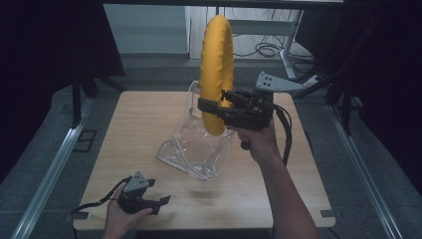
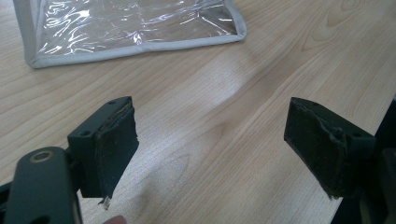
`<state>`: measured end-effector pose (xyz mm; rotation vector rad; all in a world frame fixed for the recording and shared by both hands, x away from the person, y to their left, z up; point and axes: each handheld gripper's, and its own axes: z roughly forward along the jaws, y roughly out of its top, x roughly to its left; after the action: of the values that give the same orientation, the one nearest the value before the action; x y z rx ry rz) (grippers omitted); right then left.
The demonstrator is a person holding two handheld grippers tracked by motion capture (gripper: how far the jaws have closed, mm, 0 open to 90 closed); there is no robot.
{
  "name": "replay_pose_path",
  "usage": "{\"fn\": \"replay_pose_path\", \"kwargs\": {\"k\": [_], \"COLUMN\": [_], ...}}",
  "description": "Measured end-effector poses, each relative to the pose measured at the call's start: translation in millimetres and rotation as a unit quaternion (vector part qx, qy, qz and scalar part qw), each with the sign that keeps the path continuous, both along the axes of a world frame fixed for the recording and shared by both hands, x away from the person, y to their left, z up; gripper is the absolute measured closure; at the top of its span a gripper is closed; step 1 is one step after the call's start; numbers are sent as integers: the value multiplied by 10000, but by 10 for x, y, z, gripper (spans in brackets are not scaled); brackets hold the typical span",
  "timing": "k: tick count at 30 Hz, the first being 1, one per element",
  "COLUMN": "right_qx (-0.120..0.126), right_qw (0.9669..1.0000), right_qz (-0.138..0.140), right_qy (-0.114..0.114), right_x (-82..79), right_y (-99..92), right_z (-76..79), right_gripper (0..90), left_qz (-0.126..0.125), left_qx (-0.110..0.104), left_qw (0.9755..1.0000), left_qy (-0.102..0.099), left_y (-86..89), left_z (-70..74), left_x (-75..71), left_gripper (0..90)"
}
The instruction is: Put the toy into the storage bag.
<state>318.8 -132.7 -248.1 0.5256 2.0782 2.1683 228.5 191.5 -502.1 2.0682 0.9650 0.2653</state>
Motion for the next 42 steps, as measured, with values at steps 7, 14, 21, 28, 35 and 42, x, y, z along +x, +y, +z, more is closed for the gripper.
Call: {"fn": "replay_pose_path", "kwargs": {"k": [7, 14, 21, 28, 35, 42], "right_qx": [-60, -97, -133, -151, -278, -390], "right_qw": [9997, 9983, 9973, 9951, 9935, 9897], "right_qz": [189, 406, 520, 638, 634, 598], "right_qy": [127, 395, 503, 738, 900, 1241], "right_x": [26, 101, 138, 184, 239, 353], "right_y": [116, 189, 238, 291, 320, 320], "right_z": [-127, -331, -481, -726, -901, -1185], "right_gripper": [498, 497, 497, 497, 496, 496], "left_qz": [4, -24, -21, -46, -57, -75], "left_qx": [0, 65, 68, 25, 50, 79], "left_qw": [10000, 10000, 10000, 10000, 10000, 9999], "left_qy": [1, 13, 8, 19, 27, 35], "left_y": [-2, -4, -11, -8, -17, -23], "left_z": [-2, -8, -16, -12, -25, -36], "left_x": [-1, 1, 3, 1, 4, 7], "left_gripper": [171, 171, 171, 171, 170, 171]}}
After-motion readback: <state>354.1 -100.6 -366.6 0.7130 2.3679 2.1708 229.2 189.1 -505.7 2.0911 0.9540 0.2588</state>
